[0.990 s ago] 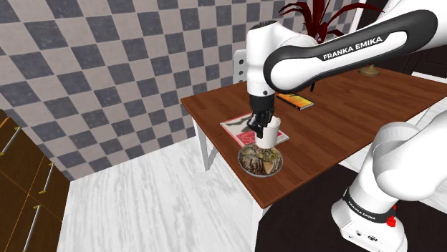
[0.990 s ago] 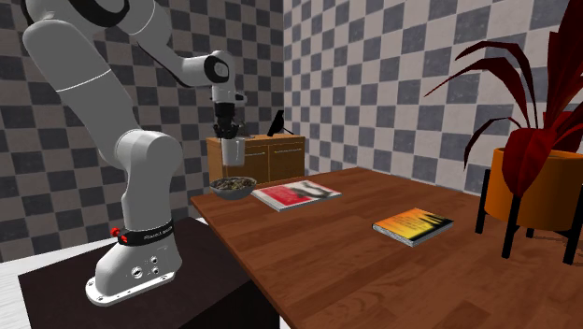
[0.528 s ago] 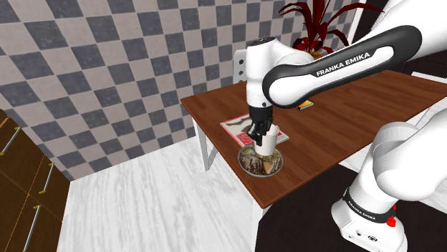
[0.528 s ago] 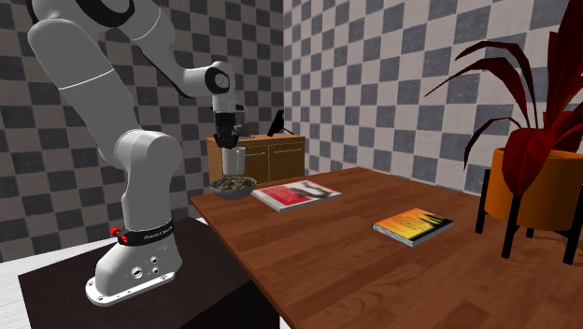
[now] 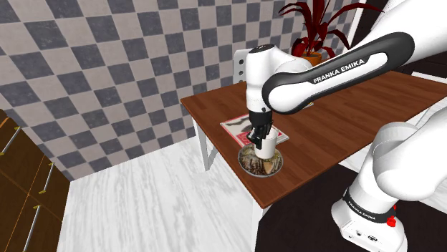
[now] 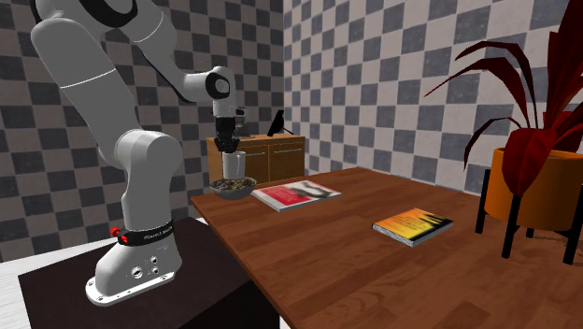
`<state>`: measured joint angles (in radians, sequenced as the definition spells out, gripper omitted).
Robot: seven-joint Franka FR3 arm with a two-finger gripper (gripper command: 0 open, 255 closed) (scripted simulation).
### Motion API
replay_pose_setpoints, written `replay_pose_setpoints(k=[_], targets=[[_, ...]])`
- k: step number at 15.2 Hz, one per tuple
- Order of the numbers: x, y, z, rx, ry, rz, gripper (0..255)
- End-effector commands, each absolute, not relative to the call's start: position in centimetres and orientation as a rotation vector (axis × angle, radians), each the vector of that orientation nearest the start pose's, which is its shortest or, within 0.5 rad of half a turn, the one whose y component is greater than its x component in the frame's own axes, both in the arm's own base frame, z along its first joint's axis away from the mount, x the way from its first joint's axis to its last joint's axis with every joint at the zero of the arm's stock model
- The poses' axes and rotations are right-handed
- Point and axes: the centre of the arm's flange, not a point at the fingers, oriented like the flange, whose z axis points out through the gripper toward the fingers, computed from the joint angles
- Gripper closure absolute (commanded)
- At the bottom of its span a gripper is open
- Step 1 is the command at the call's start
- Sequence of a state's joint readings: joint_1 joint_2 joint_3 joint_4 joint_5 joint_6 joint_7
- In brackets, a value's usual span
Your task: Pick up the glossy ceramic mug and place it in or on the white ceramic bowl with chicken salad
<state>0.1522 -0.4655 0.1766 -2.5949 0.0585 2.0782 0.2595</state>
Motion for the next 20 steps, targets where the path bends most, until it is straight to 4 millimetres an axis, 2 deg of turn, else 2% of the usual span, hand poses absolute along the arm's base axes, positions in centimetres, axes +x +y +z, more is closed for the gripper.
replay_pose_setpoints(k=[1, 2, 3, 8, 12, 20], targets=[[36.3, 12.5, 40.5, -3.184, -0.030, 0.072, 255], [36.3, 12.5, 40.5, -3.184, -0.030, 0.072, 255], [36.3, 12.5, 40.5, -3.184, -0.030, 0.072, 0], [36.3, 12.5, 40.5, -3.184, -0.030, 0.072, 0], [36.5, 12.8, 45.5, -3.184, -0.030, 0.072, 0], [36.5, 12.8, 45.5, -3.184, -0.030, 0.072, 0]])
